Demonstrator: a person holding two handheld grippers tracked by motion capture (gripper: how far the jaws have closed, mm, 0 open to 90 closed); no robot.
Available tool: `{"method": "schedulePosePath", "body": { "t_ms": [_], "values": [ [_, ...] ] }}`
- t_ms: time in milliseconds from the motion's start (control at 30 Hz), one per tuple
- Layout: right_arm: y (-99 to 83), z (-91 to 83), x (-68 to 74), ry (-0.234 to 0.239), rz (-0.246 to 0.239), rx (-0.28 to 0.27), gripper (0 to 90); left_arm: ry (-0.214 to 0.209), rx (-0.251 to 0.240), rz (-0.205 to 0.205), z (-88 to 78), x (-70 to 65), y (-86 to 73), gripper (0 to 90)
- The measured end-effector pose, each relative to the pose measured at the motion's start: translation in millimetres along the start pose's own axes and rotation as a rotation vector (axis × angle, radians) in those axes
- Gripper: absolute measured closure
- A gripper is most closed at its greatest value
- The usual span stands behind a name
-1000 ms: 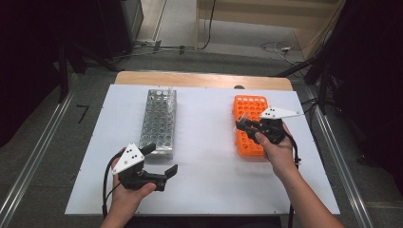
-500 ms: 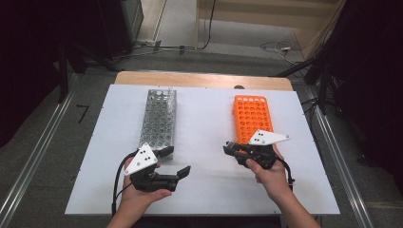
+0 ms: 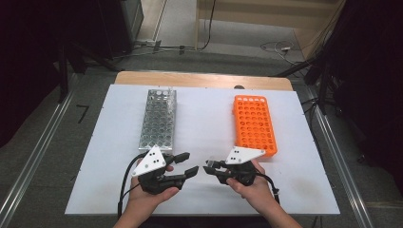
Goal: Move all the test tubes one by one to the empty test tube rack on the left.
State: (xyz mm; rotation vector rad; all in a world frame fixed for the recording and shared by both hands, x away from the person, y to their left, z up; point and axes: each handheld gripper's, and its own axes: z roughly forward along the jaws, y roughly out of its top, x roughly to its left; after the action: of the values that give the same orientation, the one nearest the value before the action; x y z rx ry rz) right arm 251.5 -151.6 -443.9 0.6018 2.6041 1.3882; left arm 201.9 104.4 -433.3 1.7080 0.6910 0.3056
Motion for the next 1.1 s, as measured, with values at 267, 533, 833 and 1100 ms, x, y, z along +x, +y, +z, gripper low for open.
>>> {"method": "schedulePosePath", "body": {
  "t_ms": [267, 533, 833, 1100],
  "values": [
    [4.7, 9.7, 15.2, 0.041, -0.020, 0.016, 73.5, -0.042, 0.016, 0.019, 7.0, -5.3, -0.2, 58.6],
    [9.6, 13.9, 25.6, 0.072, -0.035, 0.022, 73.5, -0.056, 0.043, 0.040, 13.2, -8.9, -2.3, 68.5],
    [9.3, 14.5, 25.5, 0.079, -0.027, 0.023, 73.5, -0.039, 0.044, 0.061, 12.6, -10.5, -2.2, 76.5],
    [9.4, 8.5, 23.1, 0.122, -0.019, -0.001, 38.7, -0.015, 0.026, 0.046, 7.6, -5.0, 1.5, 76.8]
  ]
}}
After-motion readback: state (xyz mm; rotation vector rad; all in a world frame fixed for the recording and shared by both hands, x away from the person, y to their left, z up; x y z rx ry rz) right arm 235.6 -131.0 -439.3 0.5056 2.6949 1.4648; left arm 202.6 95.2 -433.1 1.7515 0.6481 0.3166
